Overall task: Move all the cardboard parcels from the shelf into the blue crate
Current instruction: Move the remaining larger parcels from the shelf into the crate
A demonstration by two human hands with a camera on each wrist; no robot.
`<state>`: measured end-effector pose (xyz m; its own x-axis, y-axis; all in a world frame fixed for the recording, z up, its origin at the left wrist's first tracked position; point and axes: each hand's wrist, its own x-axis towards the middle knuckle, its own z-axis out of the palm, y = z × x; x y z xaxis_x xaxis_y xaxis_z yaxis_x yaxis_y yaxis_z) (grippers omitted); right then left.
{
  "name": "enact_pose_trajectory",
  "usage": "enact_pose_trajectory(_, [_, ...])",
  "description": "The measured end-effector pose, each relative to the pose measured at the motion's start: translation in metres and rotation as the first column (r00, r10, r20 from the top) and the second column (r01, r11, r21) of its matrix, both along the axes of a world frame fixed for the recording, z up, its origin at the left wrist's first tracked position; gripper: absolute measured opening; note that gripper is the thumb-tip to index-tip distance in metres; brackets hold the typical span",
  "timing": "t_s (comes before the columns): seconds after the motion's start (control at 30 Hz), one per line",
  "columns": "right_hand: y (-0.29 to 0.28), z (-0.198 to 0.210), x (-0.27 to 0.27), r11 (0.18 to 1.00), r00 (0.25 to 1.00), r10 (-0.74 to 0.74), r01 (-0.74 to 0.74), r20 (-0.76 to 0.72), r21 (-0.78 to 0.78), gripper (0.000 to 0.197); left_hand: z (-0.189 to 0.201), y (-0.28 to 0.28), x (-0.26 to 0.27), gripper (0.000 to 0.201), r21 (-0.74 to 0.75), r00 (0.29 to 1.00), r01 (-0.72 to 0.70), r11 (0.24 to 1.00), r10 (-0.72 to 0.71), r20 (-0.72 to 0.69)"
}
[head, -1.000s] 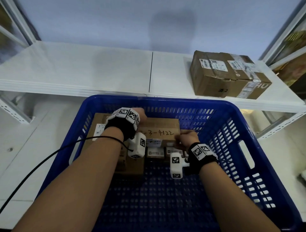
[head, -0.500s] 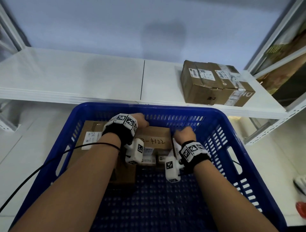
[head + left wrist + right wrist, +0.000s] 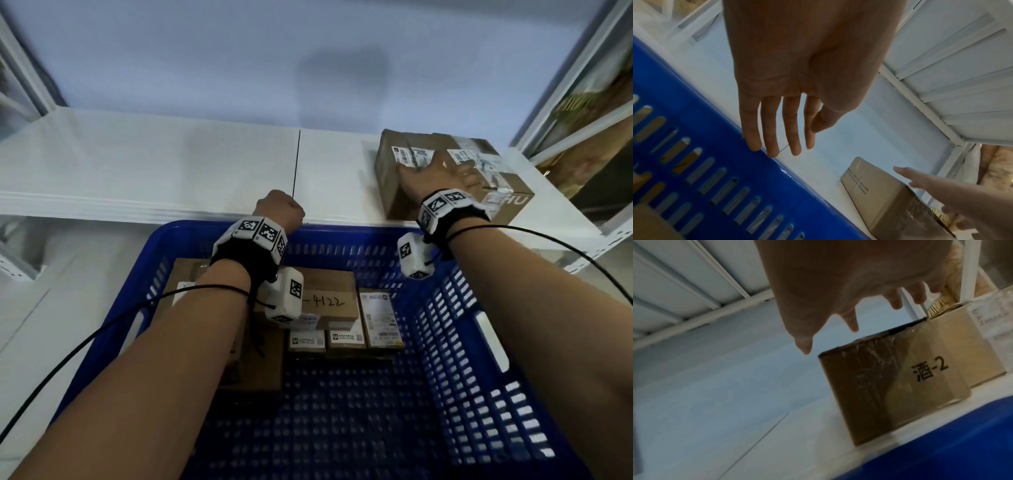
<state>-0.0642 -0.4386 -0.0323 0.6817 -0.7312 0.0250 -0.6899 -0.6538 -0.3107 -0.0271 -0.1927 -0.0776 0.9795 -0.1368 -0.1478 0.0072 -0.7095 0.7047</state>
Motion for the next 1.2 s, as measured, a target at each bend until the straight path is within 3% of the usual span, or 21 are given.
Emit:
enact_pose_trajectory(0.1, [-0.008,-0.007,0.009,0.999,0.993,0.048,-0.049,-0.105,-0.005,0.093,-0.004,0.003,0.003,0.028,-0.043,0.999,-0.012,0.999,0.010,-0.034])
enact_pose_trajectory(0.27, [-0.002,-0.014,0.017,0.999,0.995,0.025,-0.029,-0.093,-0.040,0.088,-0.013,0.002,0.002,0.025,-0.085,0.997,0.005,0.996,-0.011,-0.076])
enact_pose_trajectory(0.53, [0.009,0.000,0.015,0.996,0.994,-0.005,0.014,-0.113,0.082,0.113,-0.013,-0.003,-0.007,0.025,-0.156,0.991,0.064,0.986,-0.081,-0.110])
enact_pose_trajectory(0.73, [0.022,0.020,-0.007,0.971,0.992,-0.041,0.012,0.121,0.237,0.114,0.004,-0.001,-0.013,0.025,-0.247,0.990,0.019,0.969,-0.053,-0.129])
enact_pose_trajectory(0.87, [0.029,0.038,-0.035,0.967,0.964,0.083,-0.139,0.252,0.214,0.105,0.023,0.000,-0.020,0.029,-0.375,0.978,-0.057,0.925,-0.024,-0.207])
enact_pose_trajectory(0.97, [0.034,0.039,-0.057,0.892,0.928,0.183,-0.296,0.326,0.341,0.098,0.045,0.013,-0.020,0.057,-0.457,0.938,-0.088,0.885,-0.082,-0.338])
enact_pose_trajectory(1.07, [0.037,0.047,-0.078,0.794,0.878,0.329,-0.456,0.348,0.401,0.080,0.065,0.039,-0.018,0.083,-0.589,0.884,-0.180,0.788,-0.134,-0.449])
enact_pose_trajectory(1.2, [0.036,0.054,-0.108,0.579,0.763,0.574,-0.635,0.297,0.511,0.085,0.081,0.061,-0.023,0.076,-0.674,0.861,-0.279,0.684,-0.132,-0.491])
